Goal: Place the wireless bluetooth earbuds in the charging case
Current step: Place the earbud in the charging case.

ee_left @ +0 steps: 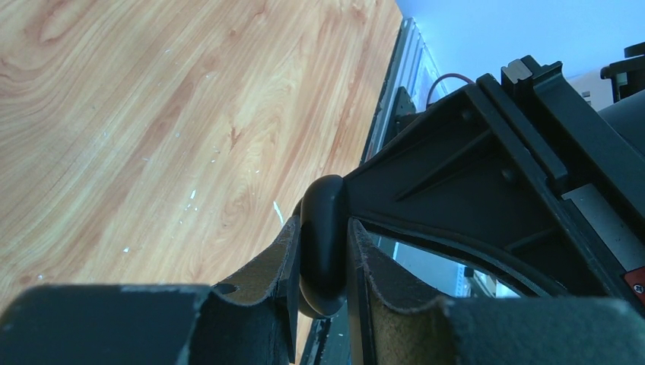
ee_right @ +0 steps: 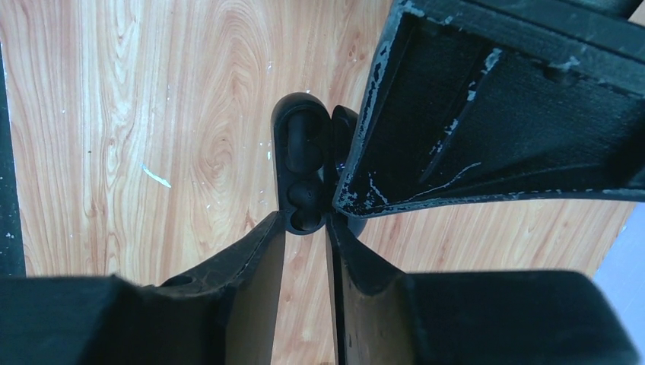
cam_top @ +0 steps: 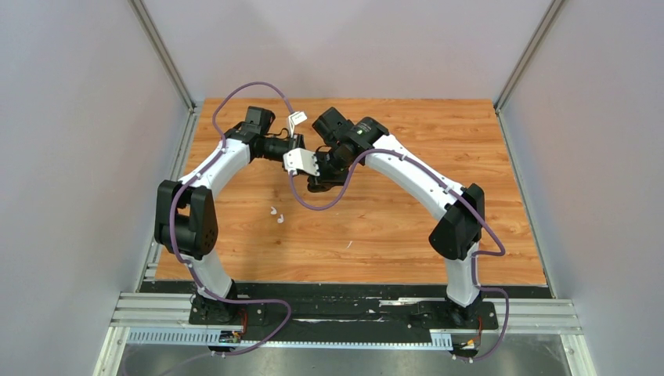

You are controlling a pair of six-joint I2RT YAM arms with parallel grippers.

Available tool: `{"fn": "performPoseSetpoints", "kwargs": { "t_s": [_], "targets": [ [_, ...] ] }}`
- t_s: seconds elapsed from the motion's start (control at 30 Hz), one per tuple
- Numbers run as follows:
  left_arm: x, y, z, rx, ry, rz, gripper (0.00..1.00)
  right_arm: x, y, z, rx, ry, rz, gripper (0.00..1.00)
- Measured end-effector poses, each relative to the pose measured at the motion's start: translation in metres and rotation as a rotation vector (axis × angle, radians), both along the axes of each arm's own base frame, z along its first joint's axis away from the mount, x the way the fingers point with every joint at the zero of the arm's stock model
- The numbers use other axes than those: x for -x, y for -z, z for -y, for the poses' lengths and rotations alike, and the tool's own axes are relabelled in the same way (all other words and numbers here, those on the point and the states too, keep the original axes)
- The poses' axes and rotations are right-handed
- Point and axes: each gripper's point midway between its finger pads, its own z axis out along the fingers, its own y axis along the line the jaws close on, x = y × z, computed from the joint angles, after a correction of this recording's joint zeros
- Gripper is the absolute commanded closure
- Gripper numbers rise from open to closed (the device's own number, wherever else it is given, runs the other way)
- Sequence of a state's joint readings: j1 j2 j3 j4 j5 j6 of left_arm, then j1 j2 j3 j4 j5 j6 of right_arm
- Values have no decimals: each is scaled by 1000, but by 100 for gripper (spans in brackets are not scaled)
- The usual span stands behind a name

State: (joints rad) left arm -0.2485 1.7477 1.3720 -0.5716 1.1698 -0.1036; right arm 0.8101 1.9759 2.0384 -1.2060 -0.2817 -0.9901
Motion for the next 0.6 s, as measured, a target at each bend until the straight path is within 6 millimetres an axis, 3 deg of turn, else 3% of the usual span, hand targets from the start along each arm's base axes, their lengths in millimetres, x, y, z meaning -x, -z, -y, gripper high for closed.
{"fn": "performPoseSetpoints", "kwargs": {
  "t_s": [0.17, 0.27, 0.6],
  "targets": [
    [-1, 0, 0, 0, 1, 3, 100, -4, -2, 5, -5, 29, -9, 65],
    [-3, 0, 1, 0, 2, 5, 100, -6, -8, 12, -23, 48, -21, 58],
    [-6, 5, 2, 3, 9, -15, 100, -6, -65, 38, -216, 207, -56, 55]
  ]
}}
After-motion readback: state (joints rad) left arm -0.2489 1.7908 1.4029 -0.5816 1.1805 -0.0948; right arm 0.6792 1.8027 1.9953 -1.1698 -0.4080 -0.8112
